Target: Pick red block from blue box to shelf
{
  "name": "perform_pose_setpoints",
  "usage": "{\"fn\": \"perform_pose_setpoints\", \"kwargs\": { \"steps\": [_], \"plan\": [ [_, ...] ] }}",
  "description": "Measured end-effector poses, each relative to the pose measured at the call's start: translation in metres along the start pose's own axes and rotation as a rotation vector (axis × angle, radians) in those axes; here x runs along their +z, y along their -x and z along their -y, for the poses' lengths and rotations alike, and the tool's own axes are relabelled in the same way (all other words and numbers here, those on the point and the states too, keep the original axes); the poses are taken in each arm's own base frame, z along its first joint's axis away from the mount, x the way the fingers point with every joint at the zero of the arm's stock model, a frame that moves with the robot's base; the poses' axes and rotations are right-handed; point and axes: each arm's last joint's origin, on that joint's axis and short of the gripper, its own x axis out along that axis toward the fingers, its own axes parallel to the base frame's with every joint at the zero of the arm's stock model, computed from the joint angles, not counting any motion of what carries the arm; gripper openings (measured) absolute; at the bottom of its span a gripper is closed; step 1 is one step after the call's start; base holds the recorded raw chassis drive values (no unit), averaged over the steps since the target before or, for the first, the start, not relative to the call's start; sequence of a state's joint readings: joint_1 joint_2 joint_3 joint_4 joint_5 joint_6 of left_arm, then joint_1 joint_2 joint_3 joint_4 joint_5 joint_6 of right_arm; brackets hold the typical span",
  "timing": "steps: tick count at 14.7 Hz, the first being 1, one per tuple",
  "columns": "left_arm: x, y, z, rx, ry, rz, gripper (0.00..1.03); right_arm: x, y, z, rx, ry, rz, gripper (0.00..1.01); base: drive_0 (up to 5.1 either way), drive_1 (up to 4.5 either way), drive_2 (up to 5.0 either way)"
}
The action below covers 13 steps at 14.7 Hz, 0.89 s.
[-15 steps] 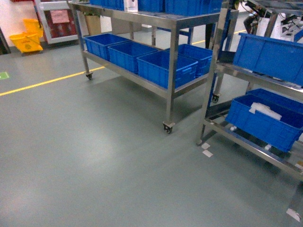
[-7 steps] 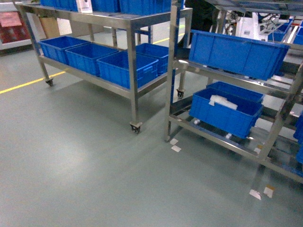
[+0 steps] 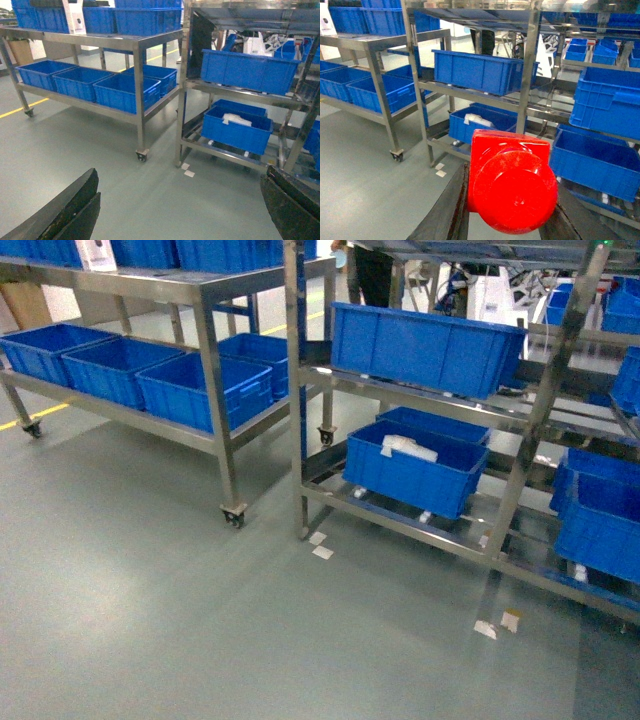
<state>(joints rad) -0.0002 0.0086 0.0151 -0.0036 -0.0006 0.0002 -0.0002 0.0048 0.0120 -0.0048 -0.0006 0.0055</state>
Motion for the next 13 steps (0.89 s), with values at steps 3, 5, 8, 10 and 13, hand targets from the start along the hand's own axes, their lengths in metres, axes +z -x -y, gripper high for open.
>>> {"fn": "perform_pose_setpoints", "kwargs": {
  "steps": [3, 5, 8, 10, 13],
  "plan": [
    [0.0, 0.0, 0.0, 0.0, 0.0, 0.0, 0.98, 0.0, 0.0, 0.0, 0.0, 0.0, 0.0, 0.29, -1.7, -1.65, -1.7],
    [0.0, 0.0, 0.0, 0.0, 0.0, 0.0, 0.98, 0.0, 0.0, 0.0, 0.0, 0.0, 0.0, 0.29, -1.7, -1.72, -1.7],
    [0.0, 0.0, 0.0, 0.0, 0.0, 0.0, 0.98, 0.0, 0.0, 0.0, 0.0, 0.0, 0.0, 0.29, -1.6, -1.6, -1.6],
    [0.0, 0.0, 0.0, 0.0, 0.0, 0.0, 0.98, 0.0, 0.0, 0.0, 0.0, 0.0, 0.0, 0.29, -1.6, -1.59, -1.6],
    [0.0, 0.0, 0.0, 0.0, 0.0, 0.0, 0.98, 0.0, 0.0, 0.0, 0.0, 0.0, 0.0, 0.29, -1.6, -1.55, -1.6]
  ]
}}
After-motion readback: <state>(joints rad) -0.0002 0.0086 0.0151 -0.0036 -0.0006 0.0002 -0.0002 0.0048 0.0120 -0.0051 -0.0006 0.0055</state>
